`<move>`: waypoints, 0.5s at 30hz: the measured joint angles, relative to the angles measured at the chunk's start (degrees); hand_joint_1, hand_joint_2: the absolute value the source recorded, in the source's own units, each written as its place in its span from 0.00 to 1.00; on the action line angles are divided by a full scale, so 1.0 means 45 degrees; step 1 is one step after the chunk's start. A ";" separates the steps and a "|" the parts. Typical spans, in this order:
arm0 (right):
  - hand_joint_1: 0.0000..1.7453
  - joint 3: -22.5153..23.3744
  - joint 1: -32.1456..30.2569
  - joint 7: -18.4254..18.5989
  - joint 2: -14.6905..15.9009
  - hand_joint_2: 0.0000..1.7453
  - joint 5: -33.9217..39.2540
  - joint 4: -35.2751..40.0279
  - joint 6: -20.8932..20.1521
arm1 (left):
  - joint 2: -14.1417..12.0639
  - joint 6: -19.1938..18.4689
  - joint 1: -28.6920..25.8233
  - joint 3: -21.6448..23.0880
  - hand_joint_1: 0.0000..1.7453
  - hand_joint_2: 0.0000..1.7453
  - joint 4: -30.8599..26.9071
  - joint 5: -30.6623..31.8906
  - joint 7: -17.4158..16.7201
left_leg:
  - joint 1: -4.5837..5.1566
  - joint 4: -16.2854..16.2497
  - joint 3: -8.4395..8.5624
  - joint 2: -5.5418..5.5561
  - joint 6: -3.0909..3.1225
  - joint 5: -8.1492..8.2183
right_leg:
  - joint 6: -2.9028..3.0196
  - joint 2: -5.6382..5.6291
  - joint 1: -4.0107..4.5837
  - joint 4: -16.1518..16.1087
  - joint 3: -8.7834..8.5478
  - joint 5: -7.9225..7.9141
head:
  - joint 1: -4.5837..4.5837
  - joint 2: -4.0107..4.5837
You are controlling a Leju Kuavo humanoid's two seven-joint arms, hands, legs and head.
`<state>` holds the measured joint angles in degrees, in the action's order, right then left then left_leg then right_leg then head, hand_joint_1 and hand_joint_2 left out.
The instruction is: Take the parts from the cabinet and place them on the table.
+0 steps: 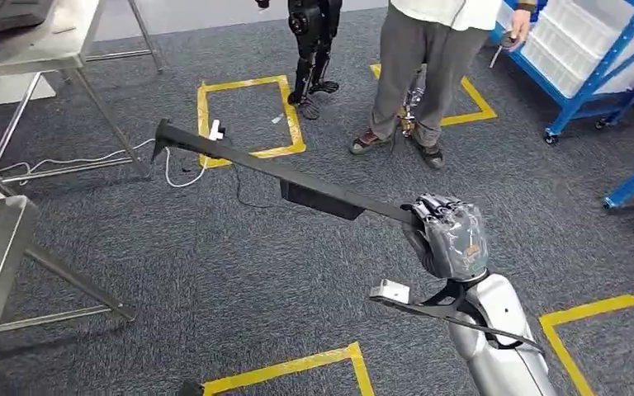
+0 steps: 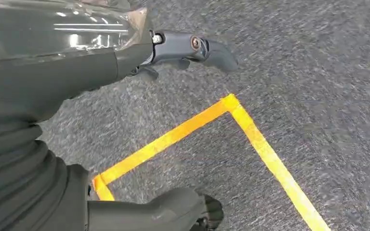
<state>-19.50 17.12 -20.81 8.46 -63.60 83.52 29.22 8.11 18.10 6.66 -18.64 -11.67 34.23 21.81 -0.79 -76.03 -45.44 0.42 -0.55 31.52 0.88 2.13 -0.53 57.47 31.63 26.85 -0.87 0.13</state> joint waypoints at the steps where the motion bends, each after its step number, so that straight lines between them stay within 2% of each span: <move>1: 0.97 0.0000 0.0000 0.0000 0.0000 1.00 0.0000 -0.0015 0.0000 | 0.0005 0.0000 -0.0018 0.0000 0.00 1.00 0.0000 0.0000 -0.0025 | -0.0033 -0.0140 -0.0063 -0.0029 -0.0036 -0.0047 | -0.0002 0.0179 0.0000 0.0000 0.0003 0.0002 | 0.0010 0.0000; 2: 0.97 0.0000 -0.0001 -0.0005 0.0000 1.00 0.0000 -0.0015 0.0000 | 0.0015 0.0000 -0.0024 0.0000 0.00 1.00 0.0000 0.0010 -0.0029 | -0.0080 0.0314 0.0171 -0.0073 -0.0069 -0.0362 | -0.0005 0.0339 -0.0001 0.0004 0.0003 0.0007 | 0.0000 0.0000; 3: 0.97 0.0000 0.0001 -0.0005 -0.0005 1.00 0.0000 -0.0015 0.0000 | 0.0015 0.0005 -0.0021 0.0000 0.00 1.00 0.0000 0.0015 -0.0034 | -0.0112 0.1276 0.0714 -0.0177 -0.0088 -0.0850 | -0.0006 0.0498 -0.0003 0.0008 -0.0003 0.0016 | 0.0005 0.0000; 4: 0.97 0.0000 0.0006 -0.0005 -0.0005 1.00 0.0000 -0.0015 0.0005 | 0.0005 0.0005 -0.0009 0.0000 0.00 1.00 0.0000 0.0015 -0.0034 | -0.0138 0.2405 0.1358 -0.0392 -0.0095 -0.1306 | -0.0044 0.0637 -0.0008 0.0021 -0.0018 0.0046 | 0.0000 0.0000; 5: 0.97 0.0000 0.0022 -0.0005 -0.0005 1.00 0.0000 -0.0015 0.0005 | 0.0005 0.0005 0.0009 0.0000 0.00 1.00 0.0000 0.0015 -0.0029 | -0.0121 0.3385 0.1975 -0.1020 -0.0066 -0.1568 | -0.0121 0.0740 0.0055 0.0063 -0.0042 0.0095 | -0.0005 0.0000; 6: 0.97 0.0015 0.0022 -0.0005 0.0000 1.00 0.0000 -0.0015 0.0010 | 0.0019 0.0000 0.0046 0.0000 0.00 1.00 0.0000 0.0015 -0.0034 | -0.0038 0.3689 0.2109 -0.1220 0.0000 -0.1514 | -0.0212 0.0837 0.0203 0.0143 0.0026 0.0172 | -0.0020 0.0000; 7: 0.97 0.0029 0.0047 -0.0005 0.0029 1.00 0.0000 -0.0015 0.0010 | 0.0015 0.0009 0.0060 0.0000 0.00 1.00 0.0000 0.0015 -0.0034 | -0.0035 0.3690 0.2043 -0.0904 0.0145 -0.1561 | -0.0268 0.0944 0.0208 0.0116 -0.0014 0.0189 | 0.0110 0.0000; 8: 0.97 0.0024 0.0061 -0.0005 0.0005 1.00 0.0005 -0.0015 0.0010 | 0.0005 0.0010 0.0056 0.0000 0.00 1.00 0.0000 0.0015 -0.0030 | 0.0001 0.3688 0.2009 -0.0804 0.0211 -0.1566 | -0.0300 0.1076 0.0220 0.0103 -0.0033 0.0186 | 0.0102 0.0000; 10: 0.97 0.0015 0.0068 -0.0005 -0.0010 1.00 0.0000 -0.0015 0.0010 | -0.0005 0.0005 0.0050 0.0000 0.00 1.00 0.0000 0.0015 -0.0029 | 0.0078 0.3793 0.2016 -0.0461 0.0417 -0.1660 | -0.0470 0.1380 0.0296 0.0105 -0.0074 0.0246 | 0.0092 0.0000; 11: 0.97 0.0024 0.0067 -0.0005 0.0024 1.00 -0.0004 -0.0014 0.0015 | 0.0020 -0.0005 0.0036 0.0000 0.00 1.00 0.0000 0.0024 -0.0029 | 0.0012 0.3876 0.2069 -0.0353 0.0533 -0.1741 | -0.0537 0.0739 0.0111 0.0348 0.0083 0.0400 | 0.0116 0.0000; 12: 0.97 0.0024 0.0060 -0.0005 0.0029 1.00 -0.0005 -0.0010 0.0024 | 0.0010 -0.0005 0.0061 -0.0005 0.00 1.00 0.0000 0.0034 -0.0034 | -0.0031 0.3904 0.2051 -0.0232 0.0638 -0.1796 | -0.0513 0.0157 0.0075 0.0845 0.0328 0.0689 | 0.0126 0.0000; 13: 0.97 0.0029 0.0031 -0.0010 0.0043 1.00 0.0010 -0.0010 0.0039 | 0.0000 -0.0005 0.0110 -0.0005 0.00 1.00 0.0000 0.0083 -0.0034 | -0.0029 0.3904 0.2020 -0.0062 0.0670 -0.1813 | -0.0452 -0.0220 0.0035 0.1992 0.0866 0.1215 | 0.0156 0.0000; 14: 0.97 0.0029 0.0001 -0.0010 0.0087 1.00 0.0010 -0.0014 0.0044 | 0.0014 -0.0010 0.0113 -0.0005 0.00 1.00 0.0000 0.0112 -0.0034 | -0.0030 0.3904 0.2008 0.0119 0.0681 -0.1818 | -0.0437 -0.0356 0.0019 0.3060 0.1379 0.1615 | 0.0160 0.0000; 15: 0.97 0.0029 -0.0052 -0.0010 0.0107 1.00 0.0010 -0.0015 0.0049 | 0.0019 -0.0010 0.0107 0.0000 0.00 1.00 0.0000 0.0112 -0.0039 | -0.0022 0.3902 0.1997 0.0317 0.0694 -0.1830 | -0.0478 -0.0424 0.0015 0.3941 0.1807 0.1863 | 0.0151 0.0000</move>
<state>-19.37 16.89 -20.85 8.94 -63.56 83.45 29.44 8.20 18.05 7.14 -18.64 -11.67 34.73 21.64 -0.89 -58.47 -36.45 1.85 2.57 23.28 -1.28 0.22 -0.46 75.21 39.76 35.23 -0.20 0.13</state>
